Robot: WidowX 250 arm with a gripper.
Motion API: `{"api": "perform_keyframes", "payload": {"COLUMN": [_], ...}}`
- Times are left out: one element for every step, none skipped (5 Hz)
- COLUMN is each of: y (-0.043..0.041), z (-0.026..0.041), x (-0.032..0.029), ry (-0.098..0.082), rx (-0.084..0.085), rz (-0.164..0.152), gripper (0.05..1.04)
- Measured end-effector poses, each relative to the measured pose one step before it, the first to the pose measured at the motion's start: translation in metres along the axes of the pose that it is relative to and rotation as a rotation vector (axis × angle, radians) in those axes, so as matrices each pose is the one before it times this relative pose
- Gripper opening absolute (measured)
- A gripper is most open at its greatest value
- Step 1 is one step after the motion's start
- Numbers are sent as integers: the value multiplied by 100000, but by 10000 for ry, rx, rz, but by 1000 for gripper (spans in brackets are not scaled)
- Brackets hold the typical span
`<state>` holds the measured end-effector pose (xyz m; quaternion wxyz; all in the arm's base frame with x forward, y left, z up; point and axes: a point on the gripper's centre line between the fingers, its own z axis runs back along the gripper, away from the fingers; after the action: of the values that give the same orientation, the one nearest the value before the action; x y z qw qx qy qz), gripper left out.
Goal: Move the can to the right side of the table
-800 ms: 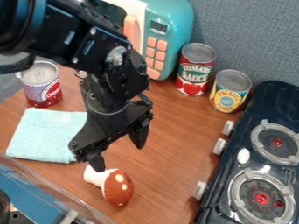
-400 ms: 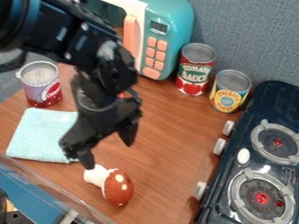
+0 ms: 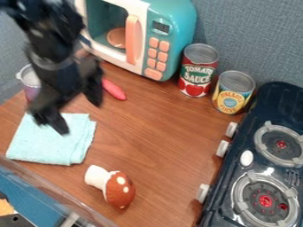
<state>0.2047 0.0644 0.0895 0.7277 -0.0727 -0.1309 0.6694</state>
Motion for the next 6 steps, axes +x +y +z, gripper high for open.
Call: {"api": "perform_keyframes", "payload": {"y": [-187, -834, -1379, -1331, -908, -185], "z": [505, -866, -1743, -2211, -1507, -2177], "x": [4490, 4894, 3861, 3597, 1991, 530], "ry": [-218, -345, -233, -389, -392, 248], "rx": [-73, 225, 218, 218, 50, 440], "rz": [1123, 1346, 1175, 758, 204, 201], "gripper": [1000, 1000, 1000, 1000, 1000, 1000]}}
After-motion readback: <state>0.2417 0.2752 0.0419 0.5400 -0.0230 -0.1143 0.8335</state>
